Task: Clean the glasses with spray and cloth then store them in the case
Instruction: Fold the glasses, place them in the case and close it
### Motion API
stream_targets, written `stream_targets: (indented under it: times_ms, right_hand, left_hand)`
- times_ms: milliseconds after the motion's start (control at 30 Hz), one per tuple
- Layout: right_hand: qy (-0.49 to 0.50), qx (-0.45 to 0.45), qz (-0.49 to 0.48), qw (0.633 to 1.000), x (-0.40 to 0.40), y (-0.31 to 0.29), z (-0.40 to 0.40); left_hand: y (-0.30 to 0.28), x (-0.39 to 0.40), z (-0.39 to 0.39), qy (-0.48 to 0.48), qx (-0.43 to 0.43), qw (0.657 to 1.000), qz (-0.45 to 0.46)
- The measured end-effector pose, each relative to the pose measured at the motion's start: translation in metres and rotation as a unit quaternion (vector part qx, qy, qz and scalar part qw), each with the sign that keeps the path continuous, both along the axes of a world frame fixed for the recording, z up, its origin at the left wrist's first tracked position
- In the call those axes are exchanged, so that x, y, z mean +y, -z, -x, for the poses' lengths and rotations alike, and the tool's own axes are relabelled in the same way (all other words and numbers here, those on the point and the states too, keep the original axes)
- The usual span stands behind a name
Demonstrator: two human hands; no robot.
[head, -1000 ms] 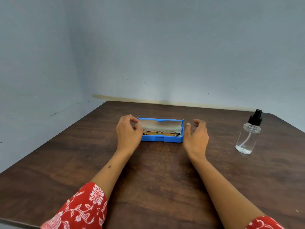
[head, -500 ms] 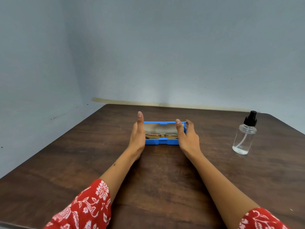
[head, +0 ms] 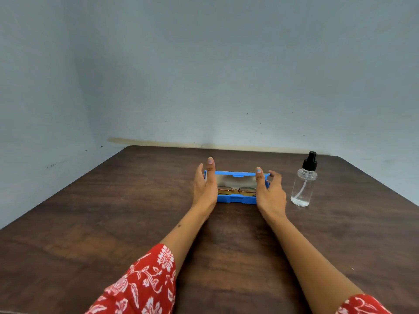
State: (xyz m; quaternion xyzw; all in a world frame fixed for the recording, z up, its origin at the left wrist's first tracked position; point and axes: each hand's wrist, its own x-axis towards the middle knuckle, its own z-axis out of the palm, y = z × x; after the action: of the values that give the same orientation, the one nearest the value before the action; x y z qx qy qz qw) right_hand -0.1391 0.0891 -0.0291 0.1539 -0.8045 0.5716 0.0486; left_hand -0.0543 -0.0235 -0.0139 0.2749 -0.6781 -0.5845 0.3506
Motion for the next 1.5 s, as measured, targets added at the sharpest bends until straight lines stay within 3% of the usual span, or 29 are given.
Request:
stream_targets:
  times_ms: [400, 800, 1500]
  right_hand:
    - [-0.011, 0.038, -0.064, 0.997, 0.003, 0.001, -0.002]
    - [-0.030, 0.050, -0.092, 0.994, 0.008, 0.003, -0.002]
    - [-0.030, 0.049, -0.088, 0.994, 0.010, 0.004, -0.002]
  left_hand:
    - [0.020, -0.016, 0.004, -0.016, -0.053, 0.991, 0.125]
    - [0.021, -0.027, -0.004, 0.035, -0.085, 0.985, 0.143]
    - [0.021, -0.032, -0.009, 0.042, -0.111, 0.980, 0.159]
